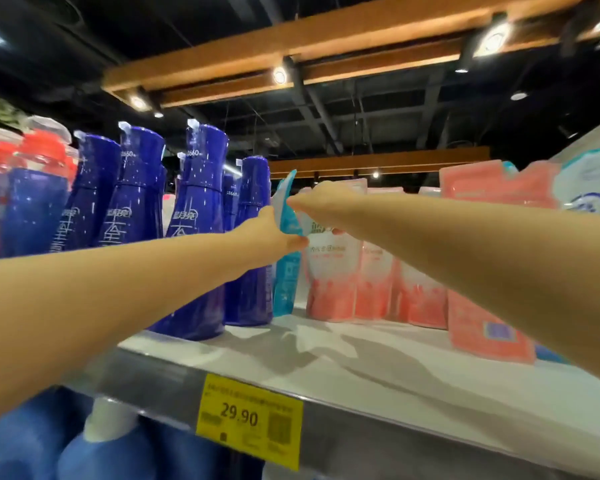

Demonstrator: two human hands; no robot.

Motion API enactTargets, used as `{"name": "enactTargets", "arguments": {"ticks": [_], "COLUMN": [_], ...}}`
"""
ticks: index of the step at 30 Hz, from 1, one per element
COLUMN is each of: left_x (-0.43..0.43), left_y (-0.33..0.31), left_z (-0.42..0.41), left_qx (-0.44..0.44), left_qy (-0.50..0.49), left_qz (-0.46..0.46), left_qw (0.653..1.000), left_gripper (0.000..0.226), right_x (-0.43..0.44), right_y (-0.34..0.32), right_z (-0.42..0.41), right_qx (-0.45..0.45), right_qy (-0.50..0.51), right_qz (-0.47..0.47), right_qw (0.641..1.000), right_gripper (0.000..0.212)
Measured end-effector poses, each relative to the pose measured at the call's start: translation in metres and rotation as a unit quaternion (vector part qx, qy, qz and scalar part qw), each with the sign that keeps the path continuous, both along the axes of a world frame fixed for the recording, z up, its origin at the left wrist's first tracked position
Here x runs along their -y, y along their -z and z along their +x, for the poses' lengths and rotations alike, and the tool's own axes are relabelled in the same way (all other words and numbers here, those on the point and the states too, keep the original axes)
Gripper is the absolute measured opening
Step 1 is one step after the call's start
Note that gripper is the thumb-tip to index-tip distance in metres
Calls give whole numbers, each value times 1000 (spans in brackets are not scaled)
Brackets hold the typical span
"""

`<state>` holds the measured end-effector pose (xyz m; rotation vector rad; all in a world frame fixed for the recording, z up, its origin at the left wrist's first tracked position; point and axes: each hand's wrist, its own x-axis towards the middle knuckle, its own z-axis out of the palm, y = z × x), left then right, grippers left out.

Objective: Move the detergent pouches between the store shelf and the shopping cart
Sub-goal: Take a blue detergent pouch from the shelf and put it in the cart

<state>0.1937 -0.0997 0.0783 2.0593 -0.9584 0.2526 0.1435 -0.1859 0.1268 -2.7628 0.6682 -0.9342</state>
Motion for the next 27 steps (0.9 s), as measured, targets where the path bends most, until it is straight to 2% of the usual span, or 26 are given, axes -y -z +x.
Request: {"name": "enactTargets", "arguments": {"ticks": [3, 5, 7, 9, 11, 12, 16, 22, 27], "left_x": [5, 9, 14, 16, 16, 16, 15, 21, 23], "left_y": [0, 2, 5, 9, 13, 13, 16, 23, 23], "left_z": [17, 26, 34, 40, 41, 41, 40, 42, 34], "left_qx": [-18, -22, -24, -23, -28, -29, -37, -38, -26], "left_qy": [35, 54, 59, 63, 67, 68, 84, 100, 98], "left_qz": [-10, 1, 13, 13, 4, -1, -27, -44, -46], "left_qw": [999, 998, 998, 998, 997, 997, 995, 993, 994], "left_gripper": [59, 61, 61, 63, 64, 63, 67, 85, 86], "right_x": [1, 0, 0, 3, 7, 9, 19, 39, 54], "right_y": [-8, -9, -14, -19, -22, -22, -19, -24, -22], "right_z": [33, 50, 65, 72, 71, 69, 56, 47, 17], "right_qx": [54, 90, 93, 92, 104, 106, 178, 227, 237], "right_qy": [-84, -97, -43, 56, 91, 88, 20, 58, 58], "right_qz": [90, 126, 109, 52, 21, 4, 41, 1, -2], "right_qw": [991, 983, 989, 993, 990, 990, 983, 972, 970], "right_gripper": [42, 42, 38, 34, 31, 30, 31, 32, 29]}}
